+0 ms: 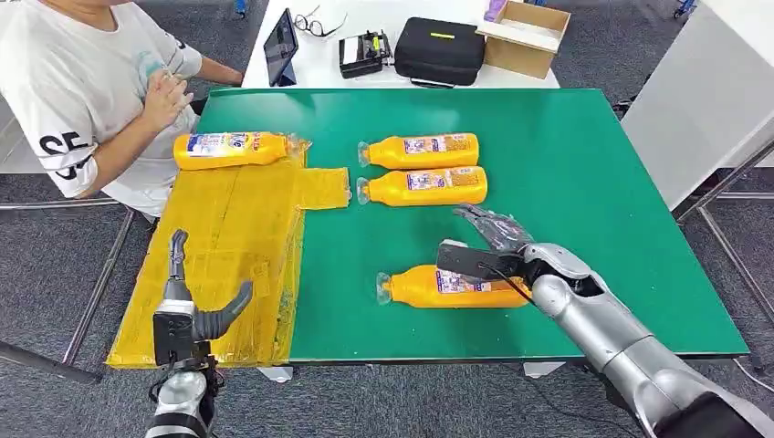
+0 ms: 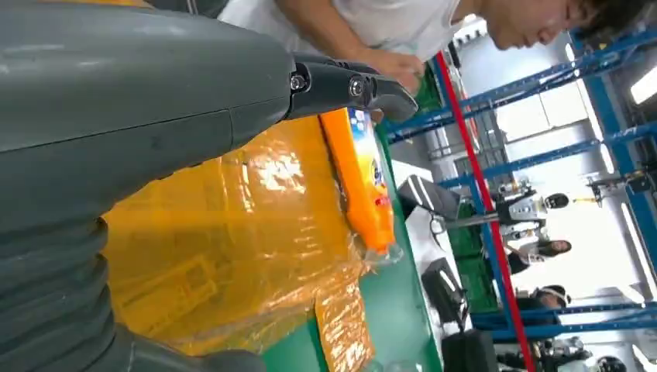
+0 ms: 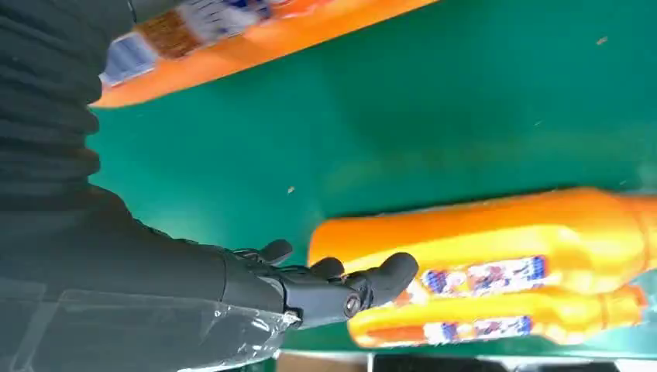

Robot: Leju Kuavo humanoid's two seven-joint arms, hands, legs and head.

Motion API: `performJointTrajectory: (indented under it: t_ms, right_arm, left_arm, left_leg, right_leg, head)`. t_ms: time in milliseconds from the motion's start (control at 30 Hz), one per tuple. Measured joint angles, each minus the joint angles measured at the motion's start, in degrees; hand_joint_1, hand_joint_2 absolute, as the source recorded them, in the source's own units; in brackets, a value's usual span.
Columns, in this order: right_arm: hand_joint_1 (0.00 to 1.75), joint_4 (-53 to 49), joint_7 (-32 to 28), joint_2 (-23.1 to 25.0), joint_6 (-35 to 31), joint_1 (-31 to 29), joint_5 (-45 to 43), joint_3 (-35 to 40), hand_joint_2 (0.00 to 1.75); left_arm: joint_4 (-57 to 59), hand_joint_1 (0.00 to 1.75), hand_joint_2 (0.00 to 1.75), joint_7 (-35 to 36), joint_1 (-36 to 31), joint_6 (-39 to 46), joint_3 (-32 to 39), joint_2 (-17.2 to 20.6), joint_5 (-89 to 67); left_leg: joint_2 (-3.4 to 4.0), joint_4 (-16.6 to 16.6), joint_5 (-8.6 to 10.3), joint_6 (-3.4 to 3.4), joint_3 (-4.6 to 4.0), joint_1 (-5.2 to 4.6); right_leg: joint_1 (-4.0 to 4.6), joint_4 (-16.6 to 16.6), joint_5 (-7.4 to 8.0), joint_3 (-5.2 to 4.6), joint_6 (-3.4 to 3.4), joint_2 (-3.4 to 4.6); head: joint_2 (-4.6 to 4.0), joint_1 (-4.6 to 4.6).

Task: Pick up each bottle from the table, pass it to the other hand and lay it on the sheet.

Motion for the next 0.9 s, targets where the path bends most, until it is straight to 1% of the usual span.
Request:
performJointTrajectory:
  t_ms: [200, 433, 500, 567, 633, 733, 833, 900]
  right_arm:
    - [0.0, 3.5, -1.3, 1.9, 0.0, -1.5, -1.5, 1.7, 1.75]
    - [0.0, 4.0, -3.3, 2.2, -0.3, -1.5, -5.9, 2.5, 1.75]
    - [0.0, 3.1, -3.3, 2.1, -3.1, -0.6, -6.1, 2.0, 1.75]
    - [0.0, 1.2, -2.9, 2.2, -7.4, 1.1, -5.3, 0.4, 1.75]
    - [0.0, -1.0, -2.8, 2.4, -9.3, 2.6, -4.9, -1.6, 1.75]
    - [0.0, -3.9, -3.1, 2.2, -7.4, 4.6, -6.1, -4.3, 1.75]
    - [0.0, -7.2, -3.9, 0.1, -3.3, 6.3, -8.0, -6.4, 1.75]
    - [0.0, -8.4, -4.0, -1.3, -2.3, 7.0, -8.4, -7.2, 1.75]
  left_arm:
    - [1.6, 0.0, 1.75, 0.0, -1.0, 0.0, -0.3, 0.0, 0.1]
    - [2.8, 0.0, 1.75, -0.2, -1.6, 0.2, -0.7, 0.0, 0.2]
    - [2.9, 0.0, 1.75, -0.3, -1.7, 0.4, -0.7, 0.0, 0.3]
    - [2.9, 0.0, 1.75, -0.3, -1.6, 0.4, -0.7, 0.0, 0.3]
    - [2.9, 0.0, 1.75, -0.3, -1.4, 0.4, -0.7, 0.0, 0.2]
    - [2.8, 0.0, 1.75, -0.3, -1.2, 0.3, -0.6, 0.0, 0.1]
    - [2.8, 0.0, 1.75, -0.6, -1.2, 0.2, -0.5, 0.0, 0.0]
    - [2.8, 0.0, 1.75, -0.6, -1.2, 0.1, -0.4, 0.0, 0.0]
  left_leg:
    - [0.0, 0.0, 0.0, 0.0, 0.02, 0.0]
    - [0.0, 0.0, 0.01, 0.01, 0.06, 0.0]
    - [0.0, 0.0, 0.01, 0.01, 0.05, 0.0]
    - [-0.02, 0.0, 0.0, 0.01, 0.01, -0.01]
    - [-0.02, 0.0, -0.01, 0.0, -0.01, -0.01]
    - [-0.02, 0.0, -0.02, 0.01, -0.02, -0.01]
    - [-0.07, 0.0, -0.02, 0.01, -0.08, -0.01]
    - [-0.05, 0.0, -0.02, 0.02, -0.09, -0.03]
  right_leg:
    - [0.0, 0.0, 0.0, 0.02, 0.0, 0.0]
    - [0.0, 0.0, 0.01, 0.05, 0.0, 0.0]
    - [0.0, 0.0, 0.01, 0.04, 0.0, 0.0]
    - [0.0, 0.0, 0.0, 0.04, 0.0, -0.01]
    - [0.0, 0.0, 0.0, 0.02, 0.0, 0.0]
    - [0.0, 0.0, -0.01, -0.04, 0.0, -0.01]
    - [-0.01, 0.0, -0.01, -0.04, 0.01, -0.06]
    - [-0.02, 0.0, 0.0, -0.04, 0.01, -0.04]
  head:
    - [0.0, 0.0]
    - [0.0, 0.0]
    - [0.0, 0.0]
    - [0.0, 0.0]
    - [0.0, 0.0]
    - [0.0, 0.0]
    - [0.0, 0.0]
    - [0.0, 0.0]
